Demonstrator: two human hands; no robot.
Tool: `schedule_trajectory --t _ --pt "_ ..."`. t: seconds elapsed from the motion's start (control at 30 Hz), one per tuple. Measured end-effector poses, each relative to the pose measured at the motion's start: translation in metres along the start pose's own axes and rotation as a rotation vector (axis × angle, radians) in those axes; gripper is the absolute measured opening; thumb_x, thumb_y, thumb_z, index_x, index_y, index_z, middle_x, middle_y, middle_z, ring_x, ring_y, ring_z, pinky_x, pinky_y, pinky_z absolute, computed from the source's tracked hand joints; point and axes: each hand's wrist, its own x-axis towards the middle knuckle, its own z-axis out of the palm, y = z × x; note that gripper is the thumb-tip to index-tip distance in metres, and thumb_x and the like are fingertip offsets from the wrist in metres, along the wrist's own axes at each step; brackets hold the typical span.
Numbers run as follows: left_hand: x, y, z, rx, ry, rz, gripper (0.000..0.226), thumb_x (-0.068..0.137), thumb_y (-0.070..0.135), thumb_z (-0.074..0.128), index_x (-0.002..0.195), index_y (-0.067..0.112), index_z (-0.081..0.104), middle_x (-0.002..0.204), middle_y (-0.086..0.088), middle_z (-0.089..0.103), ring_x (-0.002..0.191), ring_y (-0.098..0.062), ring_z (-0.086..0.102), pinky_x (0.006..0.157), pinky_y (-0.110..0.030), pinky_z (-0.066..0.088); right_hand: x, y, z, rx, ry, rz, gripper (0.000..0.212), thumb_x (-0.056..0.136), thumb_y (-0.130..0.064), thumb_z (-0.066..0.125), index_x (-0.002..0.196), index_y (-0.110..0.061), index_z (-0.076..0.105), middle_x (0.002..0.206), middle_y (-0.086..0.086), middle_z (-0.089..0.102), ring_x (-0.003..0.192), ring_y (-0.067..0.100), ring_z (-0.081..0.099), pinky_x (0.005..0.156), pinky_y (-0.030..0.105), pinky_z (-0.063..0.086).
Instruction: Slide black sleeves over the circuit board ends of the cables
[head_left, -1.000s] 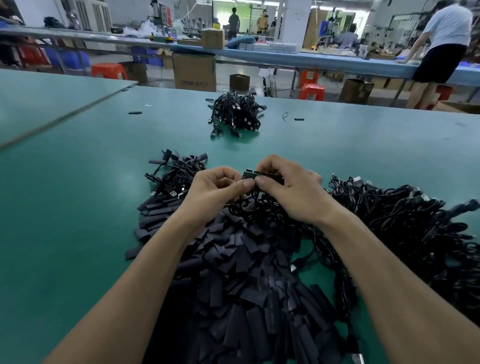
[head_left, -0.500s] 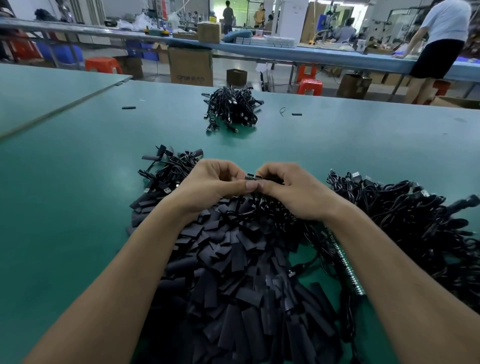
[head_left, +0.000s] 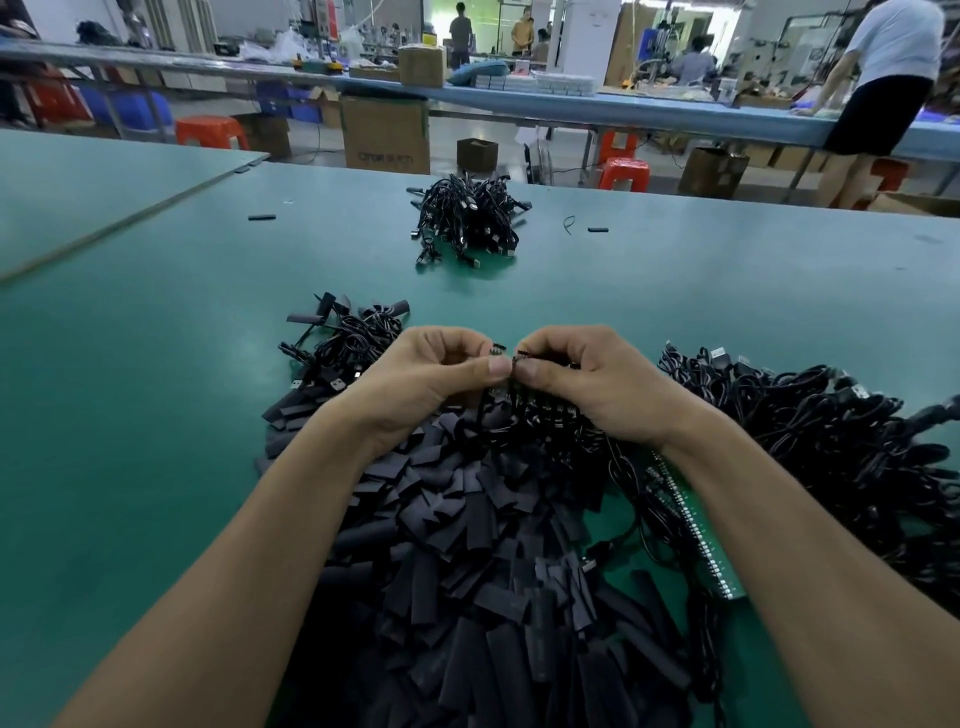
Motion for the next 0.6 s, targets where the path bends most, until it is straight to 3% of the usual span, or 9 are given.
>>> schedule_trajectory --t 0.17,0.23,0.27,0.37,0.43,0.5,0.53,0.6 --pt "0.0 0.012 -0.008 -0.32 0.239 0.063 0.018 0.078 0.032 0.07 0.08 0.015 0.066 0.081 -0.005 0.073 0.079 -0.021 0.072 0.071 -0.036 0.062 0.006 0.003 -0.005 -0.274 0.493 0.111 0.013 0.091 -0.032 0.072 0.081 -0.036 0.064 0.086 -0.012 0.063 0.092 0.016 0.06 0.096 0.048 0.046" --pt "0.001 0.016 -0.007 -0.35 0.334 0.138 0.023 0.082 0.036 0.067 0.086 0.015 0.06 0.075 -0.002 0.07 0.064 -0.017 0.069 0.073 -0.039 0.063 0.008 0.003 -0.01 -0.459 0.702 0.145 0.005 0.089 -0.036 0.073 0.09 -0.032 0.072 0.093 -0.005 0.053 0.097 0.018 0.051 0.092 0.039 0.04" --pt "0.001 0.018 -0.005 -0.288 0.395 0.196 0.022 0.086 0.038 0.066 0.086 0.017 0.059 0.069 0.001 0.066 0.055 -0.013 0.062 0.07 -0.037 0.062 0.009 0.001 -0.01 -0.554 0.76 0.144 0.012 0.089 -0.036 0.072 0.096 -0.027 0.075 0.093 -0.003 0.049 0.095 0.018 0.047 0.087 0.035 0.037" --pt "0.001 0.022 -0.002 0.131 0.609 0.406 0.016 0.097 0.035 0.063 0.086 0.024 0.064 0.057 0.011 0.055 0.043 -0.005 0.045 0.052 -0.024 0.052 0.008 -0.002 0.003 -0.645 0.74 0.097 0.017 0.094 -0.035 0.067 0.103 -0.024 0.076 0.077 -0.007 0.051 0.072 0.015 0.051 0.07 0.028 0.043" --pt "0.0 0.025 0.0 0.333 0.64 0.489 0.013 0.097 0.034 0.064 0.085 0.03 0.068 0.055 0.015 0.053 0.046 -0.003 0.044 0.049 -0.028 0.047 0.005 -0.005 0.016 -0.669 0.65 0.109 0.018 0.097 -0.038 0.063 0.102 -0.026 0.074 0.065 -0.012 0.054 0.056 0.01 0.052 0.055 0.021 0.04" --pt "-0.002 0.027 0.002 0.447 0.627 0.487 0.013 0.096 0.035 0.066 0.084 0.034 0.069 0.056 0.018 0.052 0.051 -0.004 0.042 0.059 -0.037 0.054 0.001 -0.006 0.029 -0.751 0.532 0.118 0.021 0.098 -0.042 0.06 0.1 -0.026 0.074 0.071 -0.008 0.065 0.06 0.014 0.058 0.057 0.023 0.04" --pt "-0.002 0.027 0.003 0.511 0.629 0.465 0.014 0.097 0.035 0.065 0.084 0.035 0.069 0.057 0.016 0.053 0.054 -0.004 0.041 0.062 -0.032 0.053 0.0 -0.005 0.035 -0.796 0.471 0.124 0.022 0.097 -0.043 0.06 0.1 -0.026 0.073 0.079 -0.004 0.069 0.066 0.019 0.06 0.061 0.025 0.04" --pt "-0.001 0.025 0.003 0.644 0.644 0.407 0.015 0.101 0.033 0.059 0.089 0.031 0.069 0.057 0.011 0.053 0.05 -0.006 0.042 0.05 -0.019 0.038 -0.004 -0.004 0.044 -0.863 0.364 0.138 0.022 0.096 -0.045 0.059 0.101 -0.027 0.071 0.09 0.002 0.071 0.079 0.027 0.063 0.066 0.031 0.045"
